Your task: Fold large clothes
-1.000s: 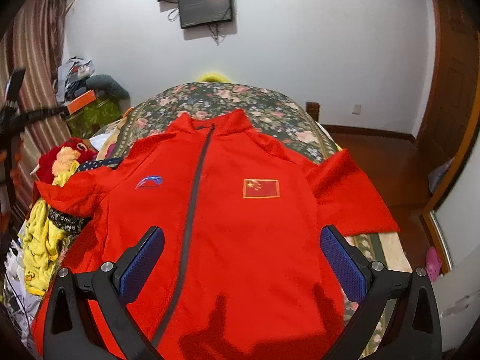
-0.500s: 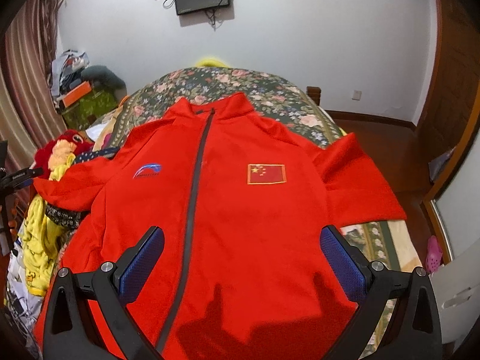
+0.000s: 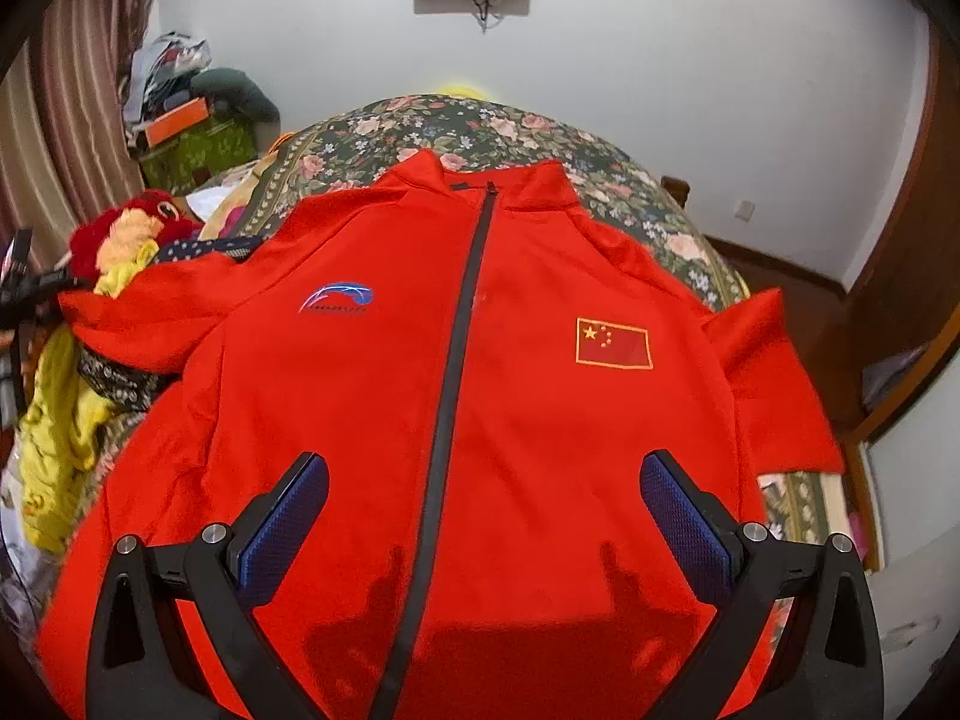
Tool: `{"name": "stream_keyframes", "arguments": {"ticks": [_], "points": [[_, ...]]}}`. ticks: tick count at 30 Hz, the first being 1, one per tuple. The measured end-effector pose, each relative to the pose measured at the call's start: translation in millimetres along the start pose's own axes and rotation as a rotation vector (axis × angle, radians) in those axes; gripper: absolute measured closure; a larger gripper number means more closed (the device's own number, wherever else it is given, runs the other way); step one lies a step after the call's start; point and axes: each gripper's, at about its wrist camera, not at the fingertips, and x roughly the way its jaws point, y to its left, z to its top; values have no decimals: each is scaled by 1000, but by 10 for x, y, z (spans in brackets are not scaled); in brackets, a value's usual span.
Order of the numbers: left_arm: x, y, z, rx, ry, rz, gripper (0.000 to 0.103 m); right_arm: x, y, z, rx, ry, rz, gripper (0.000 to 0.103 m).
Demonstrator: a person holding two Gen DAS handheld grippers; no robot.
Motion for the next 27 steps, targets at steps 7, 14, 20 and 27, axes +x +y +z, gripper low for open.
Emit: {"name": "stream_keyframes", "arguments": {"ticks": [7, 14, 20, 27], "points": [[70, -17, 213, 14, -27, 164, 101, -145, -14, -18, -54, -37, -37, 0], [-650, -915, 176, 281, -220, 158, 102, -284, -228, -43, -19, -67, -33, 0], [-1285, -2009, 35, 455, -336, -1, 102, -426, -424, -59, 18, -99, -20, 0], [-1477, -3205, -570, 643, -307, -204, 102, -594, -752, -117, 81, -126, 4, 0]]}}
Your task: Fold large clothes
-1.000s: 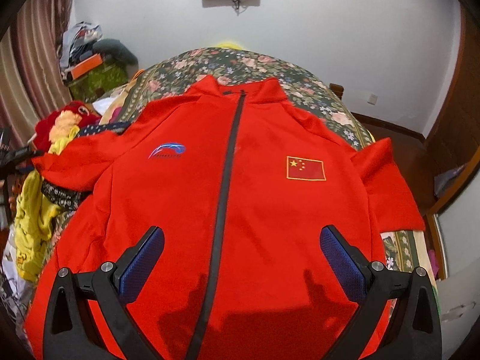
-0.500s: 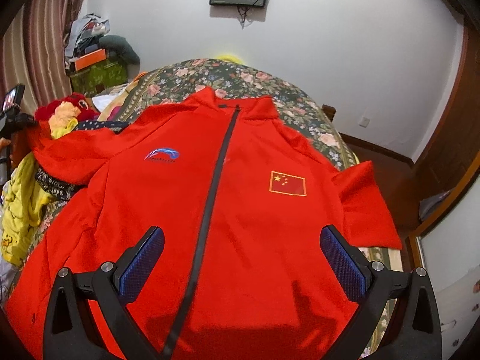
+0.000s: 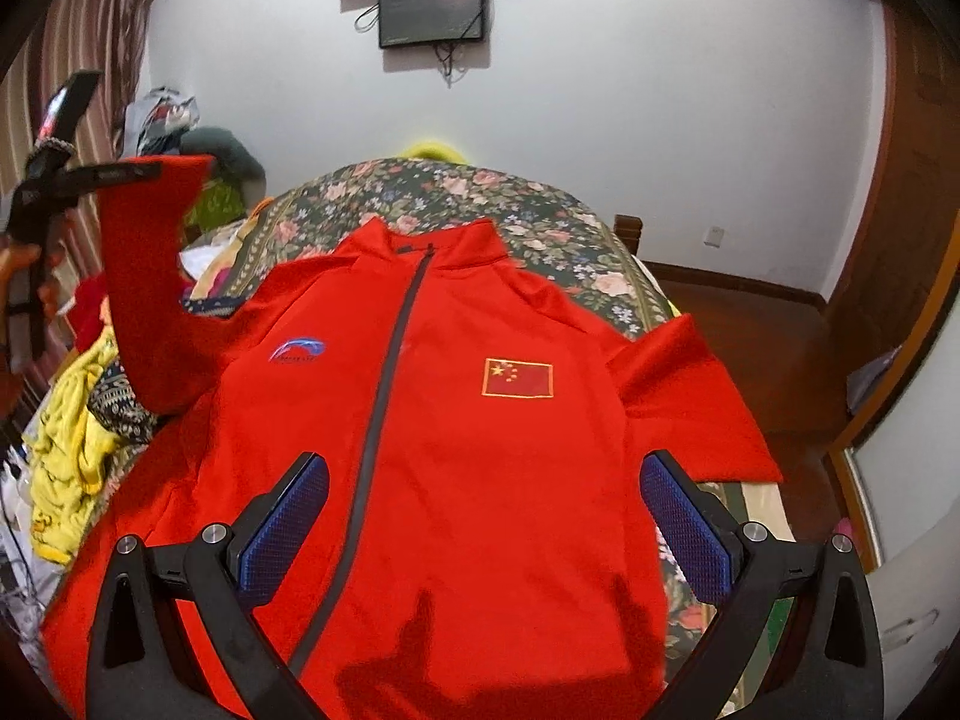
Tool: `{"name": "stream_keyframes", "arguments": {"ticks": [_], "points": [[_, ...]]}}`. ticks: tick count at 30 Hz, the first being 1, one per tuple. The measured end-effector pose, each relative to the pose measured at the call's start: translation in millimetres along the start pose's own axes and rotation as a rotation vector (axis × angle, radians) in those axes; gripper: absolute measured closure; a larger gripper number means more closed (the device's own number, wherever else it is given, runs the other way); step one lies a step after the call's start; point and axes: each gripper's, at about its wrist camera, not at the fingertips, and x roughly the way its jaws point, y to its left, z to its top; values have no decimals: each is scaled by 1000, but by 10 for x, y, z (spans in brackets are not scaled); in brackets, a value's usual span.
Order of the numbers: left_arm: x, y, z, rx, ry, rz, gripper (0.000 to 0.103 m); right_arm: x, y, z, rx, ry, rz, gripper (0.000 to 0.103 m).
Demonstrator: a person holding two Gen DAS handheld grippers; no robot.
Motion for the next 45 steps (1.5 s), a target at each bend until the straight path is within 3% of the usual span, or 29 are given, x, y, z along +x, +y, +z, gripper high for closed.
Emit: {"name": "stream_keyframes", "arguments": {"ticks": [3, 7, 15, 17, 18, 19, 21, 22, 25, 29, 34, 40, 45], "points": [[114, -524, -139, 63, 41, -82, 102, -40, -148, -32, 30, 0, 5, 0], [440, -1170, -541, 132, 176, -177, 102, -61, -341, -112, 77, 18, 15, 0], [787, -1896, -1371, 162, 413, -284, 101, -34, -492, -280, 82, 87, 30, 0], [741, -1948, -1420, 181, 404, -292, 96, -28, -467, -294, 58, 97, 19, 0], [712, -1962, -1435, 188, 407, -306, 83, -21, -448, -293, 47, 99, 14, 0], [672, -1969, -1455, 185, 424, -342, 63, -14, -423, -288, 39, 101, 12, 0], [587, -1920, -1467, 177, 442, -395, 38, -4, -371, -261, 27, 106, 14, 0], [513, -1890, -1483, 181, 445, -402, 31, -1, -338, -242, 21, 107, 18, 0], [344, -1735, -1488, 193, 433, -402, 30, 10, -216, -164, -4, 99, 33, 0], [144, -1289, -1468, 138, 413, -409, 27, 58, 35, -39, -52, 91, 60, 0], [20, -455, -1425, 55, 353, -296, 18, 273, 536, 137, -145, 95, 109, 0], [282, 354, -1618, -79, 398, -183, 18, 783, 1258, 257, -251, 159, 207, 0], [518, 591, -1864, -106, 438, -149, 18, 1336, 1846, 269, -340, 239, 261, 0]]}}
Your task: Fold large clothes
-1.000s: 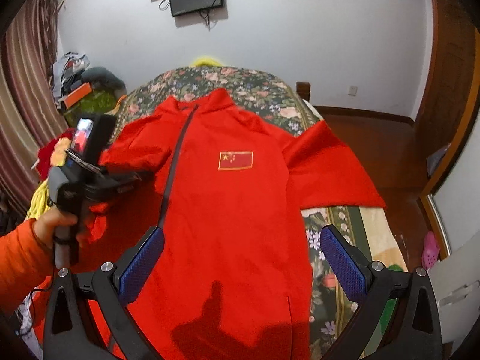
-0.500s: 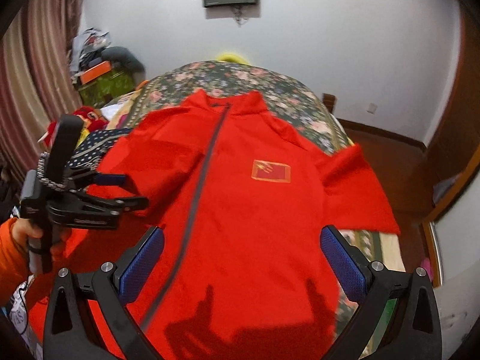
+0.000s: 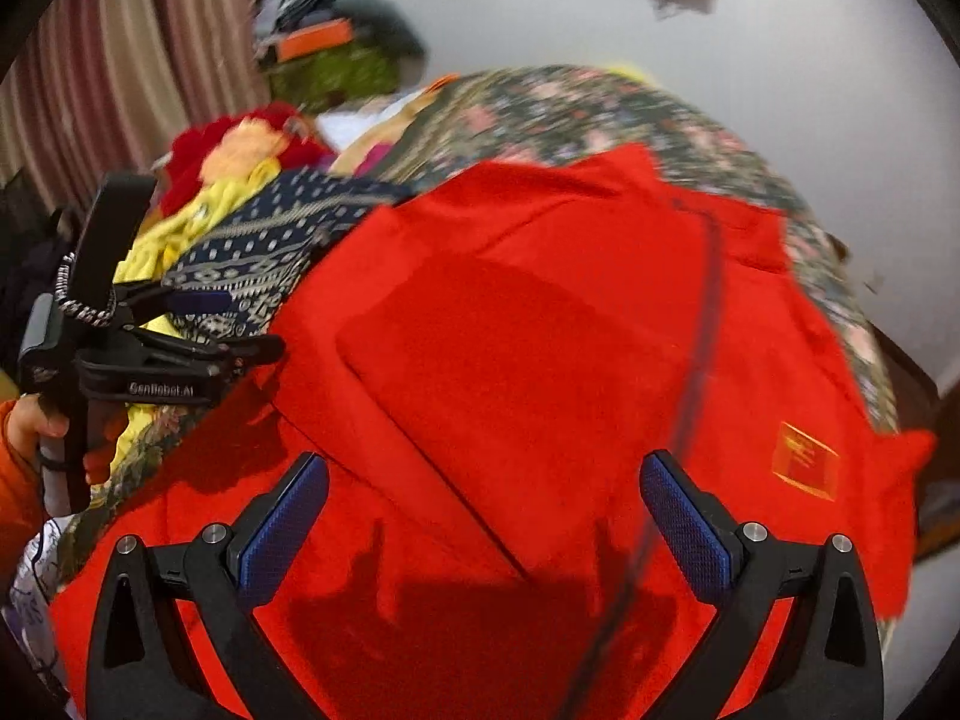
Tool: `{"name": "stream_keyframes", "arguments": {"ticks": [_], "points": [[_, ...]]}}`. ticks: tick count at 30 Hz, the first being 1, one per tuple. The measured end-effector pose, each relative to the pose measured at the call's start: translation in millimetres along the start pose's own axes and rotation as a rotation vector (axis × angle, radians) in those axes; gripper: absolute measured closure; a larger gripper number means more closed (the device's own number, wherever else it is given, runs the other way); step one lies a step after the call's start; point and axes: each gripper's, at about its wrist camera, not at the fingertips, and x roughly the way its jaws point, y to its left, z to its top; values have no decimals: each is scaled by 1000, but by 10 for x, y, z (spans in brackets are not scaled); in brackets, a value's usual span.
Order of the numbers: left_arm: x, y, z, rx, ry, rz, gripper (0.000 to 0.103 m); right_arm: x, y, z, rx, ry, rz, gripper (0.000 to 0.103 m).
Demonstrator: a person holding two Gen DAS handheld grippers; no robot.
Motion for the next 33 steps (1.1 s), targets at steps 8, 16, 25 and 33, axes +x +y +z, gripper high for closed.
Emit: {"name": "stream_keyframes", "arguments": {"ticks": [8, 16, 25, 33], "points": [[304, 138, -111, -2, 31, 29, 18, 813, 441, 226, -138, 106, -7, 21], [368, 17, -208, 93, 8, 103, 17, 913, 649, 316, -229, 6, -76, 33], [388, 40, -230, 84, 8, 102, 16, 1069, 744, 405, -284, 28, -107, 35], [409, 24, -228, 79, 17, 109, 16, 1006, 617, 426, -237, -27, -143, 89]]}}
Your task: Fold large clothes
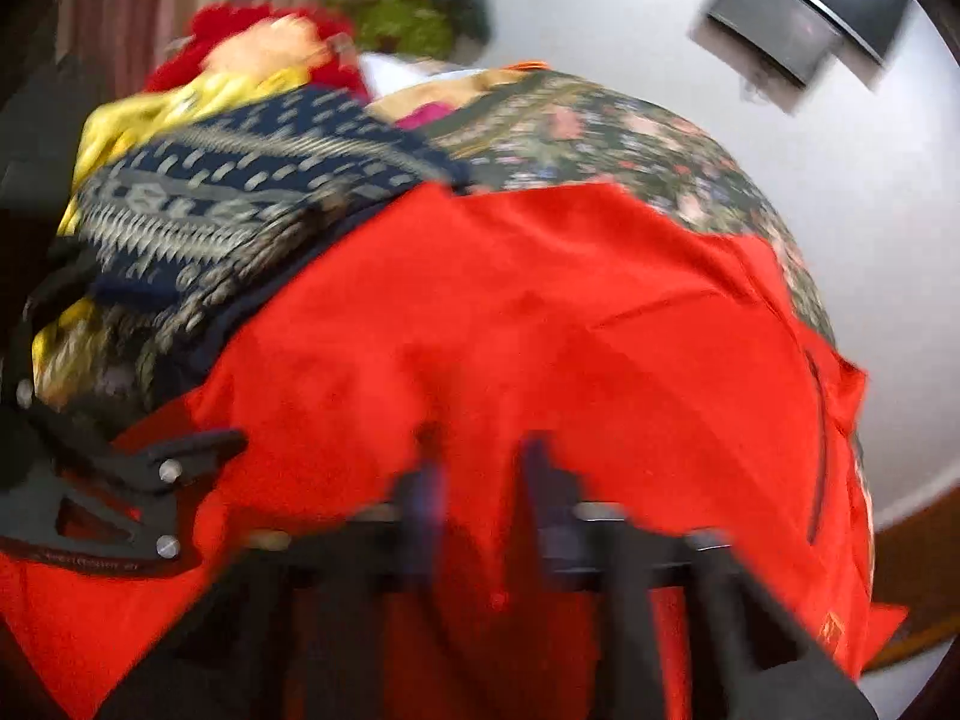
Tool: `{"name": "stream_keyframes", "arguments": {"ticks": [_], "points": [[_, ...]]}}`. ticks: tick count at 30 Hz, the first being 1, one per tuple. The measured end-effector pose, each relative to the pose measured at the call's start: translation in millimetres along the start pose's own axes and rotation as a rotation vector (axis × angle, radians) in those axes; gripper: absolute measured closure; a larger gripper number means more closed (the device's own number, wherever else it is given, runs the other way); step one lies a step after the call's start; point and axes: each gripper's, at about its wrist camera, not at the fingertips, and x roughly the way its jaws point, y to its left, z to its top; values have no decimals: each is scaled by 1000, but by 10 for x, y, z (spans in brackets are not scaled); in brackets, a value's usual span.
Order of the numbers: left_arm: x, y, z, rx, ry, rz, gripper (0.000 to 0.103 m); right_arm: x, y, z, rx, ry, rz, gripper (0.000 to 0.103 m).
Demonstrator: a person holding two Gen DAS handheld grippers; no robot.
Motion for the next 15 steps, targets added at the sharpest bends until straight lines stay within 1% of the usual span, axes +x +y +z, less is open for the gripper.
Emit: {"name": "stream_keyframes", "arguments": {"ticks": [1, 2, 5, 9, 11, 13, 15], "points": [[3, 2, 3, -1, 2, 1, 16, -23, -109, 6, 57, 4, 42, 93], [6, 4, 9, -2, 5, 2, 16, -49, -188, 5, 94, 2, 57, 95], [19, 1, 39, -2, 20, 12, 16, -246, -442, -39, 183, -40, 61, 96], [20, -7, 80, -7, 36, 30, 16, -570, -852, -159, 313, -95, 92, 96], [4, -16, 104, -14, 49, 47, 17, -739, -1057, -228, 368, -125, 86, 97], [-62, -31, 144, -21, 54, 62, 27, -930, -1299, -336, 433, -156, 86, 97], [-191, -48, 192, -28, 37, 63, 29, -1092, -1493, -459, 492, -180, 93, 97]]}}
